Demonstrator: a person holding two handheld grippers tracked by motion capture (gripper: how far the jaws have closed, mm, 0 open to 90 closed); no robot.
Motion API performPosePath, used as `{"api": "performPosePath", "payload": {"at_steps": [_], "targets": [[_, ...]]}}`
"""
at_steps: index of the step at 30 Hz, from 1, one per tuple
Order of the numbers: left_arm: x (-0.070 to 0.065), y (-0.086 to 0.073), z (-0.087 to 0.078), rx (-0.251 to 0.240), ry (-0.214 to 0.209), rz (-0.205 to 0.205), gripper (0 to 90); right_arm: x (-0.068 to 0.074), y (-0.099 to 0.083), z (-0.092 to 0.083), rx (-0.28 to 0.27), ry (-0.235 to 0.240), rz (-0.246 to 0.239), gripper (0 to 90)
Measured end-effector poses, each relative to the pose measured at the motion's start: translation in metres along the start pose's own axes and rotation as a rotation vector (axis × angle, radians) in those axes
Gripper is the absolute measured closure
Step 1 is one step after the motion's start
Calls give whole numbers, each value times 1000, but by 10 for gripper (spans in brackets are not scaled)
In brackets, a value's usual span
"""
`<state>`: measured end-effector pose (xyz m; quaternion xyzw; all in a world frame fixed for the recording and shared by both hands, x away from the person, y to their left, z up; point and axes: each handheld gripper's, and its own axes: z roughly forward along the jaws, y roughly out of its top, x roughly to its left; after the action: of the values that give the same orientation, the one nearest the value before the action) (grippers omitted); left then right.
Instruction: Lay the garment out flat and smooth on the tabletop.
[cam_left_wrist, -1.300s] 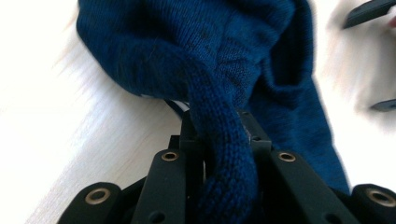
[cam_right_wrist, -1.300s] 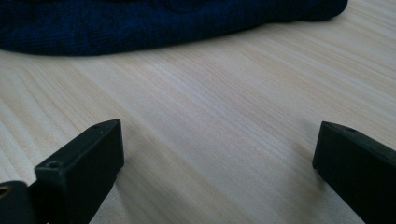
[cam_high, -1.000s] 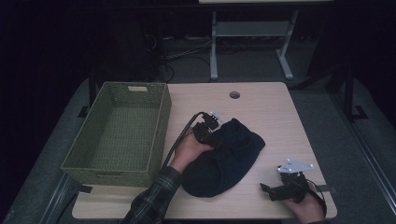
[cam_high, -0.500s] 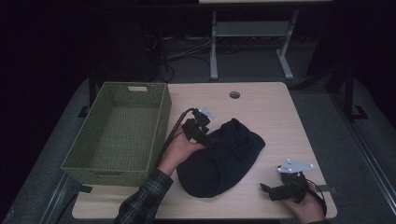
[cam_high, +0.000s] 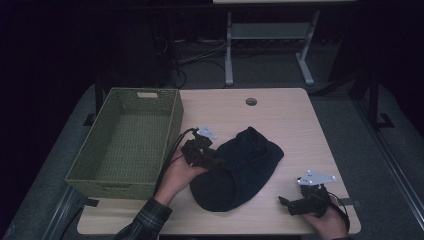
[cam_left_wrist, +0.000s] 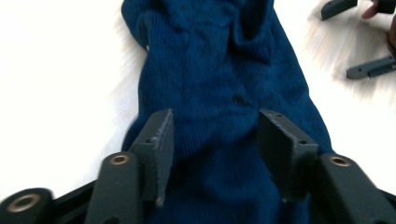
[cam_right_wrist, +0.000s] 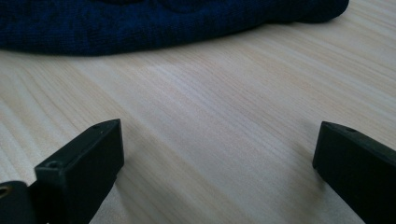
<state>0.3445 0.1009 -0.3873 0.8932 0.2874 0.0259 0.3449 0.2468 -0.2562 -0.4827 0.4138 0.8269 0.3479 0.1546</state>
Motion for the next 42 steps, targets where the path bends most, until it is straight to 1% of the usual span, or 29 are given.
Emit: {"api": "performPosePath", "payload": {"at_steps": [5, 6, 9, 10, 11, 12, 13, 15, 16, 19, 20, 21, 22, 23, 24, 25, 27, 28, 29, 30, 31, 32, 33, 34, 35, 36, 37, 38, 42], "targets": [[-7, -12, -4, 1, -2, 4, 612, 0, 0, 0, 1, 1, 3, 16], [-11, -19, -4, 6, 1, 4, 636, 0, 0, 0, -1, 0, -1, 16], [-19, -27, 0, 6, 6, 3, 730, 0, 0, 0, 0, 0, 0, 16], [-21, -29, 2, 24, 5, 17, 755, 0, 0, 0, 0, 1, 0, 16], [-21, -29, 2, 24, 5, 17, 788, 0, 0, 0, 0, 1, 0, 16], [-24, -31, 5, 31, 4, 20, 788, 0, 0, 0, 1, 2, -1, 16], [-25, -33, 7, 41, -2, 24, 836, 0, 0, 0, 0, 2, 1, 16], [-28, -39, 11, 46, -6, 12, 858, 0, 0, 0, 0, 2, 1, 16], [-29, -44, 15, 69, -8, 14, 882, 0, 0, 0, 0, 0, 0, 16], [-31, -49, 17, 69, -4, 6, 896, 0, 0, 0, 0, 2, 1, 19], [-32, -52, 20, 84, 0, 4, 897, -1, -1, -2, -13, 3, -3, 95], [-32, -52, 20, 84, 0, 4, 896, -1, -1, -2, -13, 3, -3, 95], [-33, -54, 21, 91, 2, 2, 897, -2, -2, -5, -33, 9, -13, 210], [-33, -56, 23, 102, 3, 7, 897, -3, -1, -6, -31, 12, -8, 279], [-33, -60, 30, 122, 5, -2, 897, -4, 0, -8, -26, 21, -6, 373], [-33, -60, 30, 122, 5, -2, 897, -4, 0, -8, -26, 21, -6, 373], [-34, -62, 36, 153, 10, 6, 897, -6, 5, -13, -43, 26, 9, 494], [-34, -63, 37, 141, 5, 4, 898, -7, 11, -18, -62, 41, 22, 625], [-34, -63, 37, 141, 5, 4, 898, -7, 11, -18, -62, 41, 22, 625], [-34, -63, 37, 142, 6, 3, 899, -7, 19, -19, -64, 46, 14, 739], [-34, -63, 37, 142, 6, 3, 899, -7, 19, -19, -64, 46, 14, 739], [-34, -63, 37, 138, 2, 4, 899, -8, 30, -18, -59, 55, 1, 879], [-34, -63, 37, 138, 2, 4, 899, -8, 30, -18, -59, 55, 1, 879], [-33, -64, 37, 131, -4, -5, 899, -11, 41, -16, -70, 61, 4, 899], [-33, -64, 37, 131, -4, -5, 899, -11, 41, -16, -70, 61, 4, 899], [-33, -64, 37, 131, -5, -4, 899, -13, 51, -14, -78, 68, 1, 900], [-33, -64, 37, 131, -5, -4, 899, -13, 51, -14, -78, 68, 1, 900], [-32, -64, 37, 132, -7, -4, 899, -15, 62, -9, -77, 68, -5, 900], [-33, -64, 37, 131, -6, -4, 899, -16, 73, 7, -56, 78, -13, 900]]}}
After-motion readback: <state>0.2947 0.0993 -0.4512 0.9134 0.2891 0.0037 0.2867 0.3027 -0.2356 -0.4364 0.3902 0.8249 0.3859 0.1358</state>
